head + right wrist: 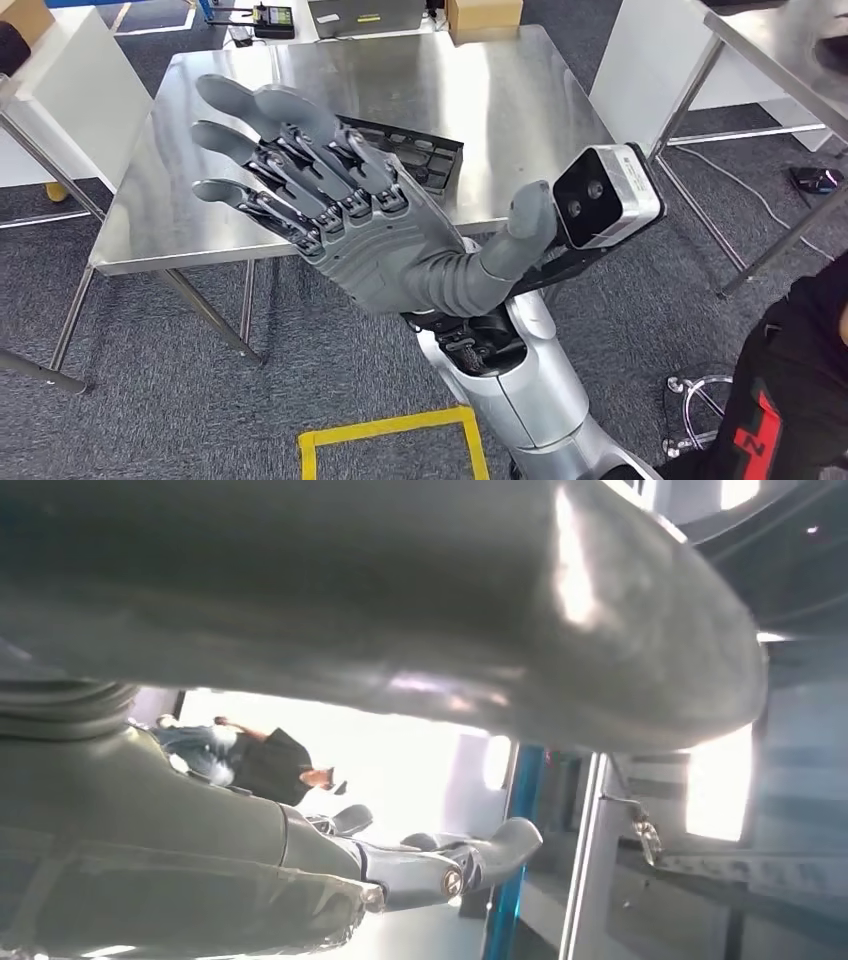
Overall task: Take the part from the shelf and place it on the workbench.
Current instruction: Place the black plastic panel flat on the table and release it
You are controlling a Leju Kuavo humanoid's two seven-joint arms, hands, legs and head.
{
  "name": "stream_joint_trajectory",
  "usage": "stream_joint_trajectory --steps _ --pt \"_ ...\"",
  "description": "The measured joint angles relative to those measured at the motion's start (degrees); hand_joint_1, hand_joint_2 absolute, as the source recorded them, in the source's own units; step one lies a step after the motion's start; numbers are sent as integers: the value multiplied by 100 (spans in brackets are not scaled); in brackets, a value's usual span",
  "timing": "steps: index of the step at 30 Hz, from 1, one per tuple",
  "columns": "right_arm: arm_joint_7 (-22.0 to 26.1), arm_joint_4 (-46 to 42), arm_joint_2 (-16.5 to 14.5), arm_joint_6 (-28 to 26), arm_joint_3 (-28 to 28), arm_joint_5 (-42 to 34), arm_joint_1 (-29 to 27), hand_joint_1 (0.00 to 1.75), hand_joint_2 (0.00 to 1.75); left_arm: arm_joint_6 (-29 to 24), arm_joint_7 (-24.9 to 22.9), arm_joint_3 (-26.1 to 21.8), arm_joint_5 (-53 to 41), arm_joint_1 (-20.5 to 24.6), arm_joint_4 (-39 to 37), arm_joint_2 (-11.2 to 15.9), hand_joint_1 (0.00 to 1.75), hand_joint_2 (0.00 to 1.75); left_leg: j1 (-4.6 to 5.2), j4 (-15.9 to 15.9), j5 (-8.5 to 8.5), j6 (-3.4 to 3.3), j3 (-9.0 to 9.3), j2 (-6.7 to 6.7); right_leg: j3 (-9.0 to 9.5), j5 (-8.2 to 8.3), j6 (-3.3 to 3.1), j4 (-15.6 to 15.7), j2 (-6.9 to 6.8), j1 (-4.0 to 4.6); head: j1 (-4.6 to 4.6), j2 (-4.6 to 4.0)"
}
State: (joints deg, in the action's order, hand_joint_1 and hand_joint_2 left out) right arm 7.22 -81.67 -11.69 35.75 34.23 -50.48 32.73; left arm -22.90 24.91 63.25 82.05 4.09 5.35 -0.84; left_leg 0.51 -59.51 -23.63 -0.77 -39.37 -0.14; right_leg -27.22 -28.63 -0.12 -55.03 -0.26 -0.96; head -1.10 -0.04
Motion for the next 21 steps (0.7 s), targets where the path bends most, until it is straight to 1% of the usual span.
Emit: stream_joint_trajectory --steps 1,2,3,4,5,6,7,8,9,10,11,12,13,14,15,16,17,18,19,20,21 --pt "-1 26 1 4 1 53 11 0 0 -4 4 -3 10 1 -3 -6 0 0 -27 -323 -306 42 -94 -3 -65 68 -29 -5 -5 6 10 0" --pt "4 61 6 -13 2 154 18 0 0 4 13 -4 20 1 -4 -5 0 0 -54 -727 -576 80 -189 -2 -148 136 -43 -12 -9 7 14 0" --pt "22 112 16 -50 3 309 22 0 0 29 27 -4 28 1 -5 -4 0 0 -79 -1102 -733 113 -255 -2 -232 197 -34 -25 -11 9 16 0" --pt "68 182 33 -116 3 519 28 0 0 66 41 -4 34 1 -5 -1 0 0 -102 -1351 -754 141 -256 -2 -320 252 -19 -46 -13 7 16 0" --pt "145 270 55 -224 -2 784 39 0 0 114 53 -4 35 -2 -6 7 0 0 -123 -1412 -661 163 -171 -3 -409 300 2 -76 -15 0 17 0" --pt "272 379 82 -415 -13 1147 58 0 0 183 58 -4 31 -8 -7 22 0 0 -144 -1253 -504 179 17 -3 -496 339 31 -111 -15 -12 19 0" --pt "434 499 112 -703 -33 1597 86 0 0 268 60 -4 27 -11 -9 41 0 0 -162 -917 -385 194 291 -6 -573 375 65 -153 -12 -22 19 0" --pt "608 622 144 -1084 -68 2111 115 0 0 356 60 -4 24 -13 -13 58 0 0 -166 -510 -368 203 589 -18 -643 407 105 -192 -9 -20 21 0" --pt "785 746 179 -1486 -119 2605 138 0 0 442 68 -4 25 -14 -20 71 0 0 -159 -156 -405 195 825 -41 -696 440 153 -222 -10 -12 16 0" --pt "930 875 232 -1801 -182 2983 158 0 0 510 84 -3 29 -16 -31 76 0 0 -142 86 -471 174 965 -64 -731 479 200 -240 -16 1 11 0" --pt "1046 1020 296 -1992 -260 3240 169 0 0 569 109 -3 32 -19 -46 78 0 0 -112 187 -512 135 1007 -85 -756 523 247 -241 -27 5 9 0" --pt "1136 1183 371 -2051 -347 3382 169 0 0 624 135 -1 37 -24 -64 78 0 0 -91 208 -485 74 971 -93 -768 568 295 -237 -36 5 5 0" --pt "1202 1353 456 -2039 -439 3468 162 0 0 671 155 1 43 -27 -80 75 0 0 -82 213 -437 8 929 -81 -795 567 328 -253 -40 -5 6 0" --pt "1243 1502 527 -2015 -530 3536 149 0 0 708 171 3 51 -26 -93 73 0 0 -76 218 -379 -66 873 -69 -857 479 334 -334 -39 -11 4 0" --pt "1262 1616 588 -2016 -613 3597 135 0 0 728 181 5 59 -25 -102 70 0 0 -74 231 -313 -140 804 -53 -944 302 311 -514 -32 -10 -6 0" --pt "1251 1706 642 -2064 -679 3665 125 0 0 741 193 7 63 -22 -109 68 0 0 -69 233 -247 -190 726 -37 -1052 48 265 -804 -25 -9 -13 0" --pt "1214 1784 694 -2147 -729 3746 110 0 0 752 208 8 65 -21 -116 68 0 0 -52 231 -182 -226 636 -28 -1156 -207 221 -1165 -16 2 -21 0" --pt "1168 1871 760 -2277 -774 3850 70 0 0 770 227 11 66 -20 -125 67 0 0 -36 229 -117 -246 549 -19 -1218 -384 203 -1520 -10 10 -24 0" --pt "1123 1980 849 -2462 -826 3998 -6 0 0 797 247 16 66 -19 -134 67 0 0 -19 227 -50 -256 460 -17 -1221 -450 218 -1778 -6 20 -24 0" --pt "1096 2093 951 -2663 -891 4156 -116 0 0 831 268 24 66 -20 -147 67 0 0 -2 222 17 -265 372 -24 -1141 -396 256 -1865 -3 30 -24 0" --pt "1074 2209 1060 -2880 -972 4326 -243 0 0 870 286 34 66 -22 -163 67 0 0 13 216 81 -269 287 -37 -976 -267 297 -1766 -3 43 -25 0"
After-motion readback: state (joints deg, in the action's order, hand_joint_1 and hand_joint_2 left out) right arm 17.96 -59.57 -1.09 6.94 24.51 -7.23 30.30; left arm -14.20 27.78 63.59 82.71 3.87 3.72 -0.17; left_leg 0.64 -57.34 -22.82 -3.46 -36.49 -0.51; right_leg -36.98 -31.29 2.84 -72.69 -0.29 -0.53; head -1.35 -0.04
